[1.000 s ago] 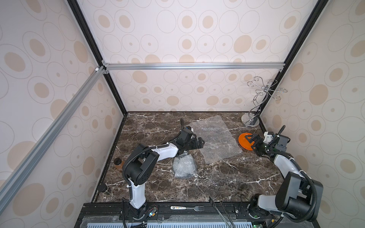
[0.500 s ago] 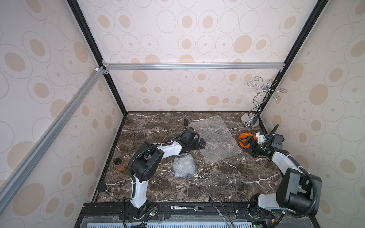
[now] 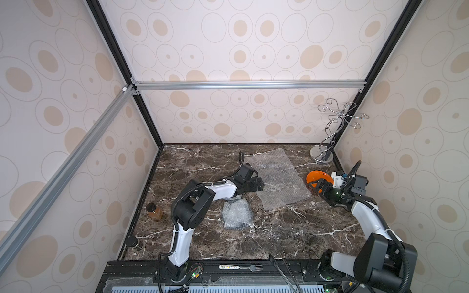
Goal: Unpack dinner plates from bubble wrap
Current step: Pick up the bubble wrap from the center of the board.
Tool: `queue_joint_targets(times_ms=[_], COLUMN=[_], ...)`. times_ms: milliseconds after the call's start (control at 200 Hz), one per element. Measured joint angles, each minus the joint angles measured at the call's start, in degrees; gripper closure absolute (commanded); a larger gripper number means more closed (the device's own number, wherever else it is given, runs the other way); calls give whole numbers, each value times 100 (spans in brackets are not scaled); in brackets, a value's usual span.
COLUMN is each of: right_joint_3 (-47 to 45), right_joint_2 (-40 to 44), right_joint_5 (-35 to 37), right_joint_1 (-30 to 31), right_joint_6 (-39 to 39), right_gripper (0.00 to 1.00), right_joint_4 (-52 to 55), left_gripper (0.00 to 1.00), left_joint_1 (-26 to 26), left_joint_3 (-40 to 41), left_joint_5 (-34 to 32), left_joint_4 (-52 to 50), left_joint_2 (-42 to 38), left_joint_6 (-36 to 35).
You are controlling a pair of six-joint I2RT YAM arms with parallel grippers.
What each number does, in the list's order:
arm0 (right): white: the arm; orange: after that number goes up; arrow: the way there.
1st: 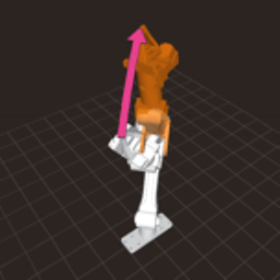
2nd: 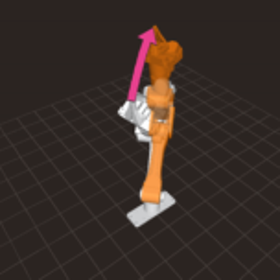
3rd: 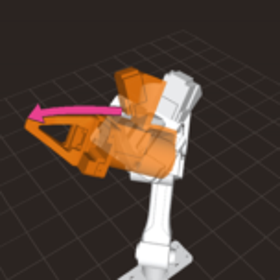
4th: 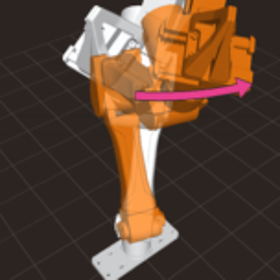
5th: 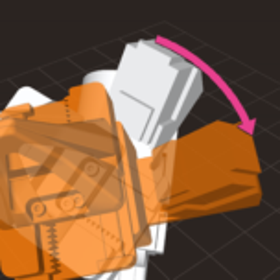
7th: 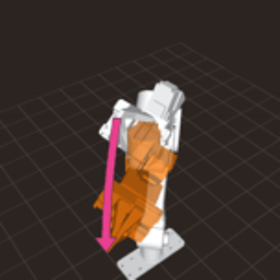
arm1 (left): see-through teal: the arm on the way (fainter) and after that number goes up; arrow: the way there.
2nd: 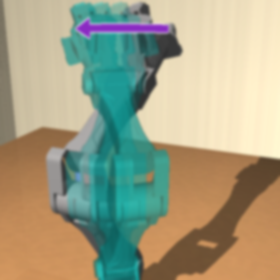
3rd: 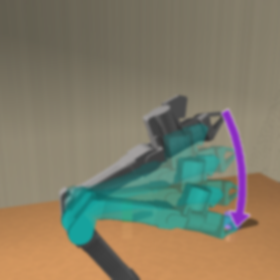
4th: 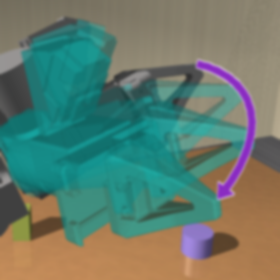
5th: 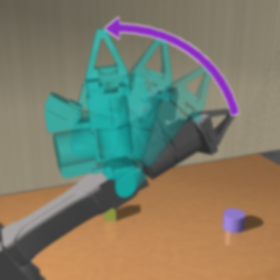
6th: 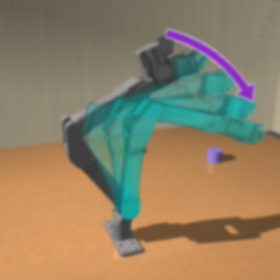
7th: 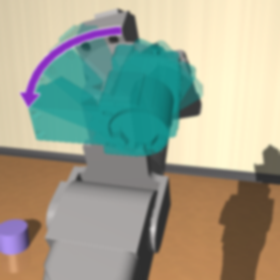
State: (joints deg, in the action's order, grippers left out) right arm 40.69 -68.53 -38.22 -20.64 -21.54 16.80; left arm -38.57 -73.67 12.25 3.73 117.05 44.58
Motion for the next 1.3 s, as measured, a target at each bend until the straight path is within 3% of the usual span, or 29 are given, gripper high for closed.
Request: queue_joint_targets(times_ms=[245, 325, 530, 885, 1301], right_joint_3=[-435, -437, -295, -72, 153], right_joint_2=[402, 337, -24, -151, -374], right_joint_5=[-44, -122, -258, -201, -72], right_joint_1=[-175, -232, -229, -39, 227], right_joint_6=[-96, -90, 50, 127, 118], right_gripper=[1, 0, 7, 12, 14], right_joint_4=[-442, -442, -188, 125, 225], left_gripper=[47, 61, 86, 100, 100], left_joint_1=[-2, -2, -2, 63, 533], left_joint_3=[-66, -66, -177, -275, -157], left_joint_5=[-24, -37, -114, -195, -166], left_joint_4=[-9, -15, -160, -365, -599], left_joint_2=[105, 120, 127, -114, -1019], left_joint_6=[-66, -76, -149, -247, -326])
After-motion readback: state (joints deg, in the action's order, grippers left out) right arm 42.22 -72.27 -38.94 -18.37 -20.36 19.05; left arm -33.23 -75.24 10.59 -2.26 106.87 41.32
